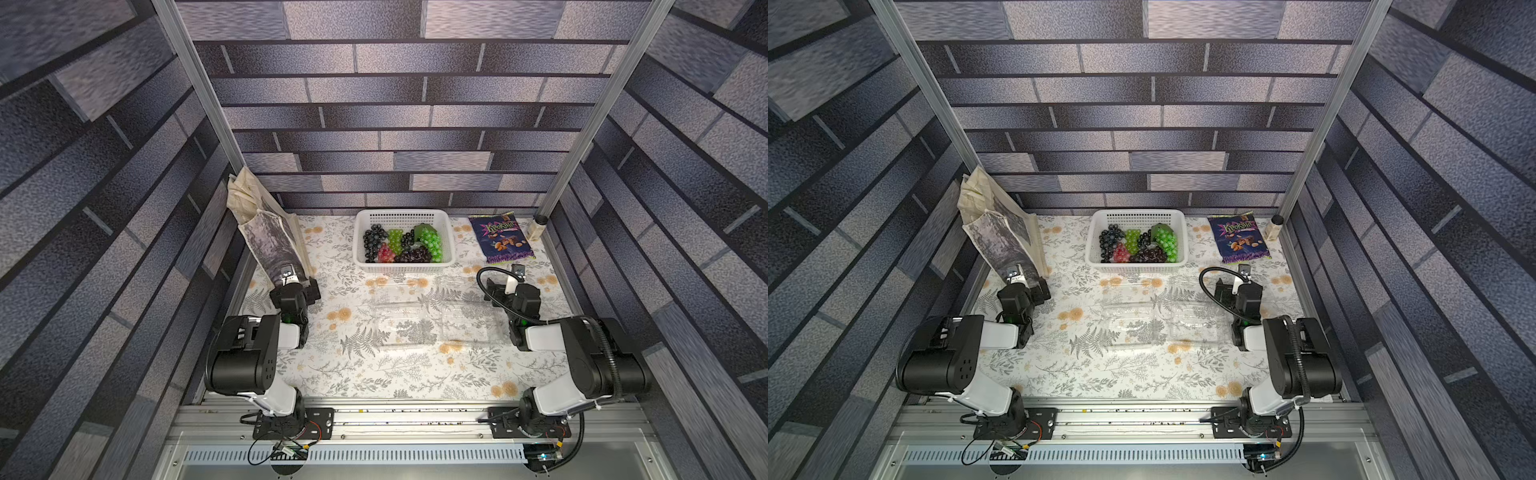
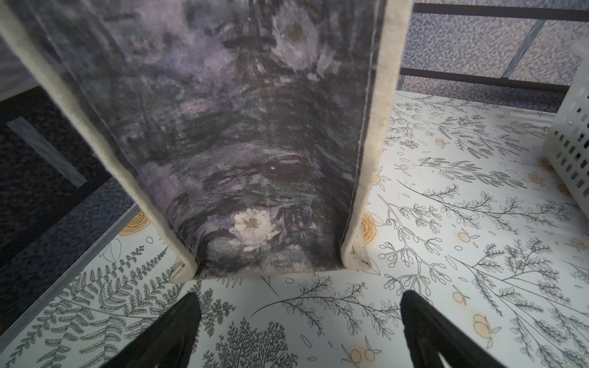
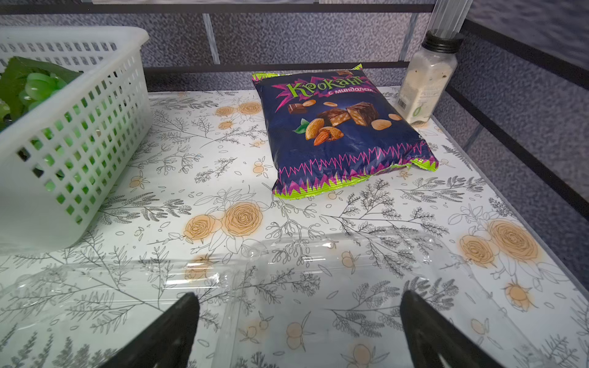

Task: Pack grapes into containers
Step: Pick up the grape from the basket.

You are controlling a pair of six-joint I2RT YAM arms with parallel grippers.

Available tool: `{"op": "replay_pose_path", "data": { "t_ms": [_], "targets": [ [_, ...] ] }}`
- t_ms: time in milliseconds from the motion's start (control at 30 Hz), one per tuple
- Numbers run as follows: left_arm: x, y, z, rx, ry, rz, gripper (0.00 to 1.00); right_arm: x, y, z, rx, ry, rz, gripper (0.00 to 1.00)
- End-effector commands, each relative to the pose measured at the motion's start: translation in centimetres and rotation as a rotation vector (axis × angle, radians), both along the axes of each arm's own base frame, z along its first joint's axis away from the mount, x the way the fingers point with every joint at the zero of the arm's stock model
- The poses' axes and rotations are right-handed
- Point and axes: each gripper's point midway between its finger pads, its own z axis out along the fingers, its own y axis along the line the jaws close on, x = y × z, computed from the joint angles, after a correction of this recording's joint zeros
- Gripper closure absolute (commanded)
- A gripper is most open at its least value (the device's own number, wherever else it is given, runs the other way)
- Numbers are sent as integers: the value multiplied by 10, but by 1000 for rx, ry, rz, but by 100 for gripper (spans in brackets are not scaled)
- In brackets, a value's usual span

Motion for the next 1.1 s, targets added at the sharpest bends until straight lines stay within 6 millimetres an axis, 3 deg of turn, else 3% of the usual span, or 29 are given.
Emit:
{"op": "replay_pose_path", "data": {
  "t_ms": [0,867,1067],
  "targets": [
    [7,-2,9,16,-28,-10,0,5,10,9,1,-33,49,0],
    [8,-2,10,16,-28,-12,0,6,4,8,0,-27,16,0],
    [2,4,15,4,-27,31,0,6,2,13,2,-35,2,7]
  ]
}}
